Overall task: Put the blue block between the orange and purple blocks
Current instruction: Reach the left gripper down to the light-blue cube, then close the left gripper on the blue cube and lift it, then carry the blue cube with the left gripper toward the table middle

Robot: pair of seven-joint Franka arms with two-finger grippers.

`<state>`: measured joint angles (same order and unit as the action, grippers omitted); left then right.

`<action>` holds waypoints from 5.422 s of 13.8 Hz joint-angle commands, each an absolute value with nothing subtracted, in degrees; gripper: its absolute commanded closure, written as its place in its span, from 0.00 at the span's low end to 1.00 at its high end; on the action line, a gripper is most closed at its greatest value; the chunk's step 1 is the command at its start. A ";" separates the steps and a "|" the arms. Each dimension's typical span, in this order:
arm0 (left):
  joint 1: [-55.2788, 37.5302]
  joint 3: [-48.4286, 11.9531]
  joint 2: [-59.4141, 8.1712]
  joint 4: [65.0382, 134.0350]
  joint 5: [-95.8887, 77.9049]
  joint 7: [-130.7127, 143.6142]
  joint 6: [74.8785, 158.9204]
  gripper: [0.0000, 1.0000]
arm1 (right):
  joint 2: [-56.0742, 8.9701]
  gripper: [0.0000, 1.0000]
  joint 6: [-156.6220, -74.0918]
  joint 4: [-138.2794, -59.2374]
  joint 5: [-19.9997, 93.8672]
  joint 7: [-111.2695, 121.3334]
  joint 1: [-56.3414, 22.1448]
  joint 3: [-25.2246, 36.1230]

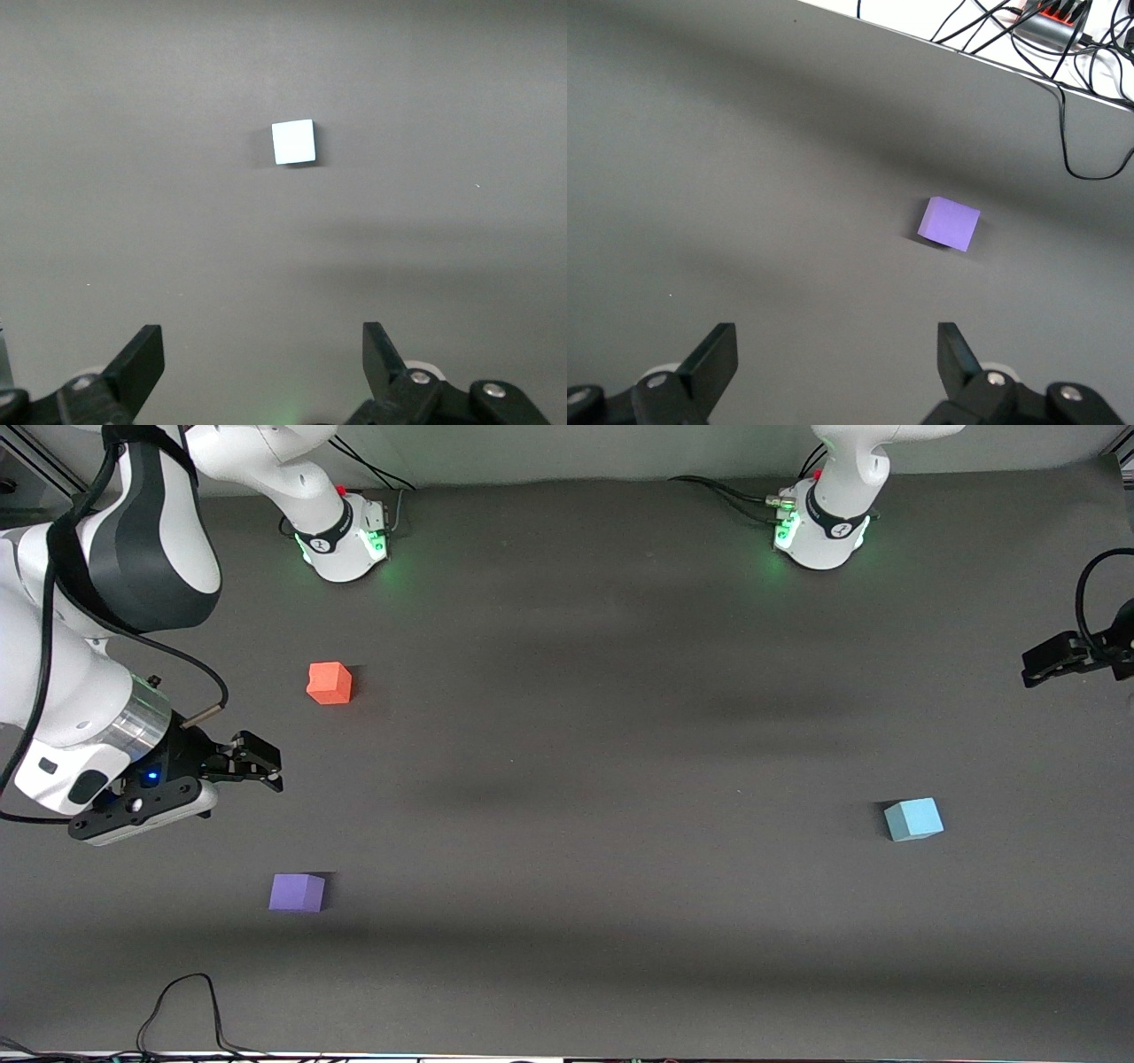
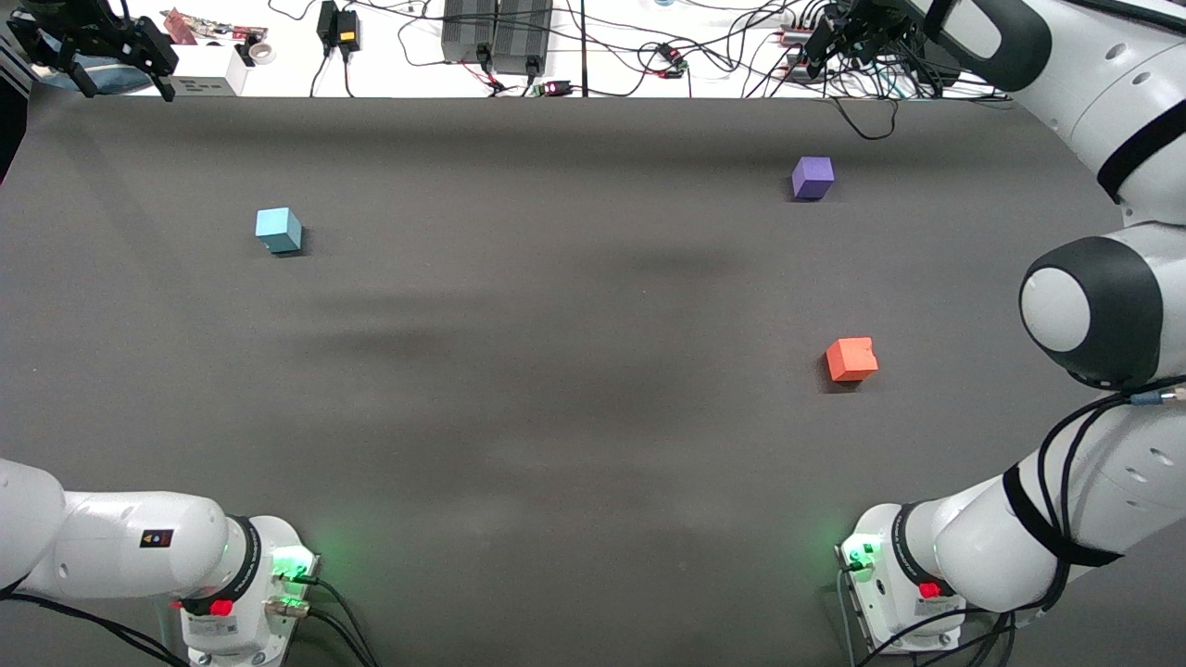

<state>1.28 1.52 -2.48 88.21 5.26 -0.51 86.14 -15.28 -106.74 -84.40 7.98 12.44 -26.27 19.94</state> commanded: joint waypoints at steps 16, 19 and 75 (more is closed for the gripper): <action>1.49 0.88 -7.11 90.60 1.67 -1.49 90.07 0.00 | -15.03 0.00 -106.35 -84.11 8.09 12.74 -26.63 20.21; 1.58 0.88 -12.37 91.14 1.58 -4.11 94.47 0.00 | -15.55 0.00 -106.35 -84.29 8.09 12.57 -26.11 20.30; -45.70 -13.27 -53.97 71.46 8.96 80.95 126.83 0.00 | -1.32 0.00 -97.20 -98.87 -0.18 13.01 -14.41 9.84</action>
